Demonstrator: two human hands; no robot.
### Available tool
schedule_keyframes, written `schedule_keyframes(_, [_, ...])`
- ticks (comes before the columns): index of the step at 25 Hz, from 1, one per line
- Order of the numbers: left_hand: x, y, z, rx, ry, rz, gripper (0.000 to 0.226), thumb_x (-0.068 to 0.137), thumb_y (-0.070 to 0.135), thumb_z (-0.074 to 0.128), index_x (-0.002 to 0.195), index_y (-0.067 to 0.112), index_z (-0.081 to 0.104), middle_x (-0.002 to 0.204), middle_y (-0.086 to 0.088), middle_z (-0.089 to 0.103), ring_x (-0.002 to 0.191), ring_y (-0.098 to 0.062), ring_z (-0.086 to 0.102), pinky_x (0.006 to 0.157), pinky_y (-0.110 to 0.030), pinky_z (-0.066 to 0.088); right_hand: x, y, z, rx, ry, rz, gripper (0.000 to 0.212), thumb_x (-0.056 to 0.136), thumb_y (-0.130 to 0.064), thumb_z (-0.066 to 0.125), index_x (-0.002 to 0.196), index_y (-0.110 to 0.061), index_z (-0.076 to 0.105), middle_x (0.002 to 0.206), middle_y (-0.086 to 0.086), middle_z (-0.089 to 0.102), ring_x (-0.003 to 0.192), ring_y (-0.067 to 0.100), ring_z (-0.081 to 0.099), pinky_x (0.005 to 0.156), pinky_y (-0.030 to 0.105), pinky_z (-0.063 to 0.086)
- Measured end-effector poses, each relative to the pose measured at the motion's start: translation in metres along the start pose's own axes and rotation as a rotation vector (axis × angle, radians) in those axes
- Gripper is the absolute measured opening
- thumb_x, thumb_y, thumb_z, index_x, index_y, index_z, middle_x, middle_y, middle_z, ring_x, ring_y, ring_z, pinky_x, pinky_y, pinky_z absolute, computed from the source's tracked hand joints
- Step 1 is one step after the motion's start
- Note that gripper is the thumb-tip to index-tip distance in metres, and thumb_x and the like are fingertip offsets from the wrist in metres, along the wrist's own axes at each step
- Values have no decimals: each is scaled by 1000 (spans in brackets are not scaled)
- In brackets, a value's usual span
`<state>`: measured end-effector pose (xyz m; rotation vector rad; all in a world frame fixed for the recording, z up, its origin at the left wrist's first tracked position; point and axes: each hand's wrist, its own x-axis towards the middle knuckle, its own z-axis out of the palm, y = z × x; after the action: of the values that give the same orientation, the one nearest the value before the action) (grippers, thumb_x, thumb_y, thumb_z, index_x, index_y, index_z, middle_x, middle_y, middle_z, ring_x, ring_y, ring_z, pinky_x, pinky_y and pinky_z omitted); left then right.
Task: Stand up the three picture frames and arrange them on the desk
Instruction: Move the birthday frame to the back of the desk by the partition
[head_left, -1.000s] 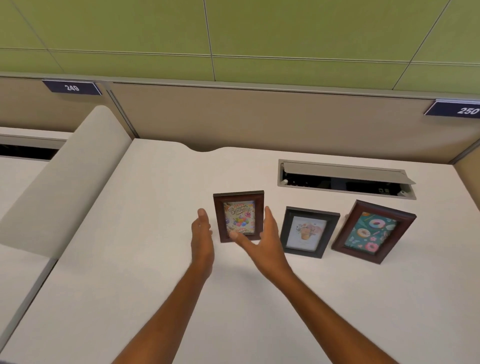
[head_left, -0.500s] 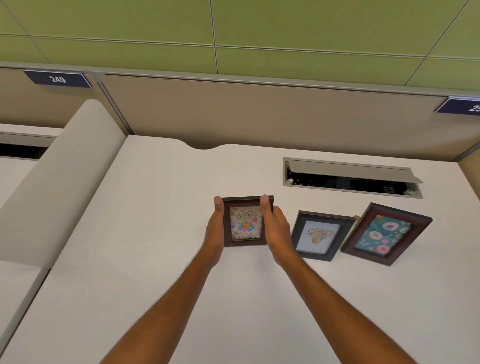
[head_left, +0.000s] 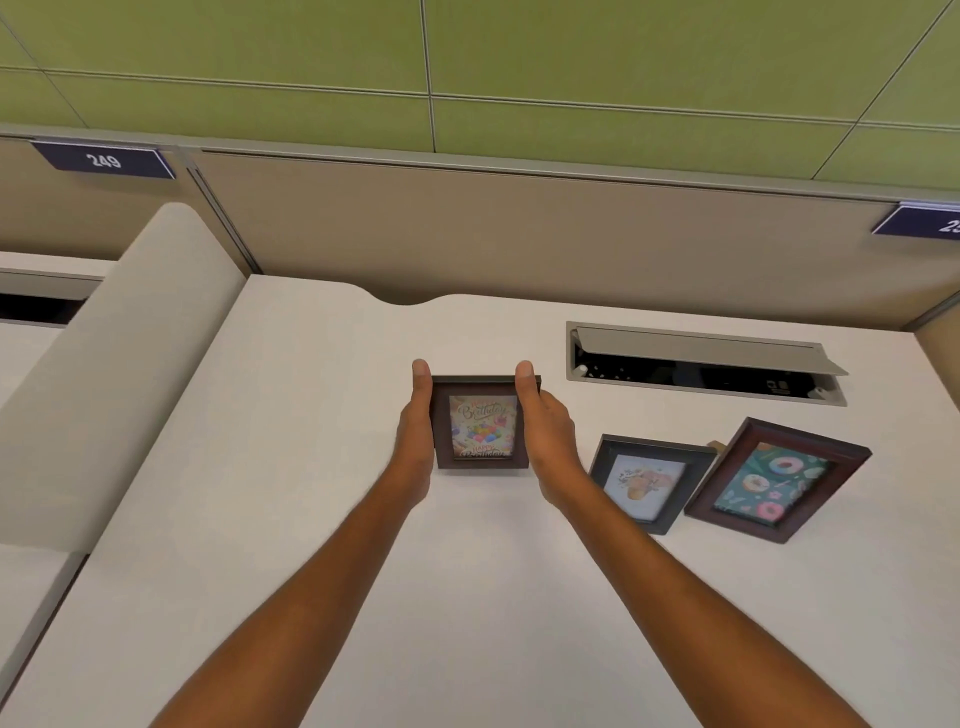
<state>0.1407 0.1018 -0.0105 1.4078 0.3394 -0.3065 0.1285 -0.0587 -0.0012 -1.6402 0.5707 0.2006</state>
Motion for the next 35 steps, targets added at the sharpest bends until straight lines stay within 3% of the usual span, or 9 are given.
schedule_keyframes(2, [14, 20, 4, 8, -2, 20, 70, 86, 98, 31, 103, 54, 83, 106, 13, 86, 94, -5, 83, 61, -13, 61, 11, -22, 1, -8, 0, -7, 93, 75, -105, 37, 107, -26, 73, 105, -3, 79, 98, 13, 77, 74, 29, 60])
schedule_keyframes(6, [47, 59, 15, -3, -24, 48, 66, 87, 97, 34, 101, 55, 83, 104, 16, 86, 91, -3, 82, 58, -15, 61, 45, -65, -2, -18, -12, -12, 94, 80, -102, 35, 112, -24, 76, 111, 2, 81, 101, 21, 79, 88, 40, 65])
schedule_keyframes(12, [106, 90, 26, 37, -70, 86, 65, 81, 101, 36, 98, 58, 82, 103, 18, 85, 91, -2, 82, 61, -20, 64, 101, -111, -18, -23, -173, -17, 66, 100, -83, 38, 113, -29, 73, 124, 4, 80, 115, 25, 76, 109, 49, 56])
schedule_keyframes(16, [147, 92, 41, 47, -59, 43, 68, 83, 100, 35, 94, 53, 84, 99, 17, 86, 86, -2, 82, 76, -34, 55, 134, -126, -25, -11, -176, 3, 58, 102, -78, 39, 109, -30, 70, 124, 4, 79, 117, 25, 74, 111, 47, 54])
schedule_keyframes(26, [226, 78, 74, 76, -119, -18, 62, 90, 95, 27, 87, 63, 80, 92, 22, 85, 82, 3, 81, 76, -33, 52, 205, -124, -41, -20, -135, 38, 53, 105, -74, 38, 106, -30, 67, 130, 9, 77, 121, 29, 73, 116, 51, 53])
schedule_keyframes(30, [244, 72, 81, 98, -122, -35, 65, 89, 96, 27, 88, 61, 81, 95, 19, 85, 84, 2, 81, 77, -33, 52, 224, -122, -45, -18, -118, 49, 60, 106, -74, 37, 122, -23, 66, 133, 10, 76, 122, 29, 72, 108, 45, 54])
schedule_keyframes(32, [249, 70, 82, 106, -105, -32, 69, 89, 96, 27, 92, 55, 84, 96, 17, 86, 86, -1, 82, 80, -35, 52, 231, -121, -45, -28, -122, 54, 65, 105, -75, 37, 126, -21, 66, 133, 10, 76, 120, 28, 72, 102, 42, 52])
schedule_keyframes(35, [252, 69, 84, 111, -61, -39, 77, 88, 96, 30, 112, 43, 80, 104, 12, 86, 99, -13, 82, 95, -43, 52, 239, -119, -44, -43, -121, 56, 73, 104, -76, 38, 133, -16, 67, 131, 11, 76, 121, 29, 72, 110, 46, 53])
